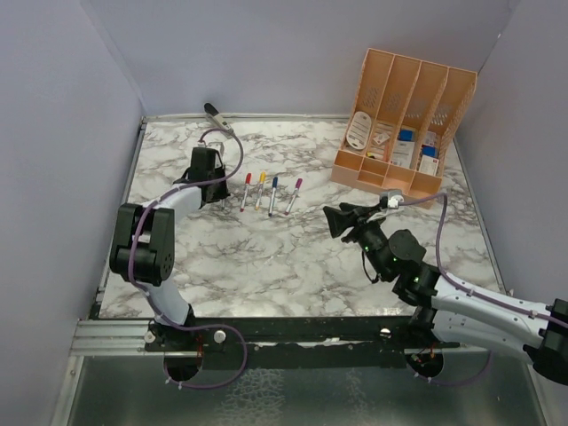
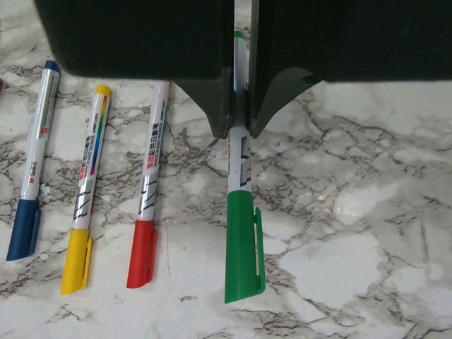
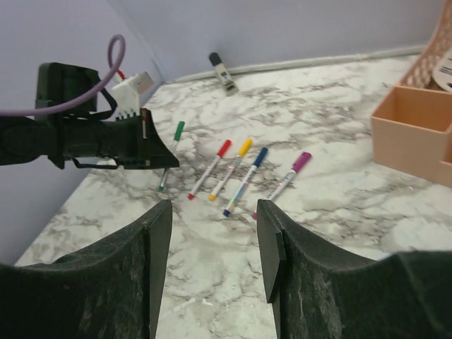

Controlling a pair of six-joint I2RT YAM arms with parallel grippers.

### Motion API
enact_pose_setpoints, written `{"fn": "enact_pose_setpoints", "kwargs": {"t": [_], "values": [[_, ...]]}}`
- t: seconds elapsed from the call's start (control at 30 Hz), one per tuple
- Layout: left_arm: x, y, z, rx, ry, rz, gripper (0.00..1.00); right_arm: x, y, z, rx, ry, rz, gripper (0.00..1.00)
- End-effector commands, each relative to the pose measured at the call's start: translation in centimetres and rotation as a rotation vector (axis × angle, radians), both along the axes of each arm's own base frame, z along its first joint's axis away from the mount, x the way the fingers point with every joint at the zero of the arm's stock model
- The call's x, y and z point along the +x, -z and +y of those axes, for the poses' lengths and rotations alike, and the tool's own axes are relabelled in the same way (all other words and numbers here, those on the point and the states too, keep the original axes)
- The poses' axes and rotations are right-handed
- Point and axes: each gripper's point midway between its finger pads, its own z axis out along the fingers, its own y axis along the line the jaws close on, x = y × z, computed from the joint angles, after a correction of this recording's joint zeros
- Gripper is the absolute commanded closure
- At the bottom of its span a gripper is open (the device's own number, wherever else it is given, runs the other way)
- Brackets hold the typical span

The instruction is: Insert the pens into the pen caps

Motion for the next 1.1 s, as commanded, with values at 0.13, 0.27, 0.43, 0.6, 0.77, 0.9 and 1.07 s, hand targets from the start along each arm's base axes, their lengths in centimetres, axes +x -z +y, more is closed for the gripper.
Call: {"fn": "enact_pose_setpoints", "kwargs": {"t": [0.13, 0.27, 0.43, 0.6, 0.77, 0.9, 1.07], "values": [[2.0, 3.0, -1.1, 0.002, 0.083, 0.098, 1.00, 1.2, 1.3, -4.0, -0.029, 0.215, 0.061, 0.49], [2.0, 4.0, -1.0, 0.011, 0.084, 0.128, 0.99, 1.2, 1.1, -4.3, -0.019, 0.225, 0.058, 0.49], [1.6, 4.6, -1.1, 0.001, 0.078, 0.142, 0.65, 1.2, 1.0, -4.2, -0.004, 0.221, 0.054, 0.49], [1.6, 4.1, -1.2, -0.010, 0.077, 0.131, 0.49, 1.3, 1.0, -4.3, -0.006, 0.230, 0.051, 0.50], [1.7, 2.3, -1.1, -0.018, 0.058, 0.078, 0.10, 1.5, 0.4, -5.0, -0.016, 0.266, 0.022, 0.50], [1.6, -0.2, -0.2, 0.010, 0.017, 0.019, 0.01, 2.0, -0.6, -6.2, -0.029, 0.318, -0.012, 0.49], [0.5, -3.2, 1.4, 0.048, -0.045, -0.060, 0.01, 3.2, -1.1, -8.9, -0.024, 0.405, -0.025, 0.47]]}}
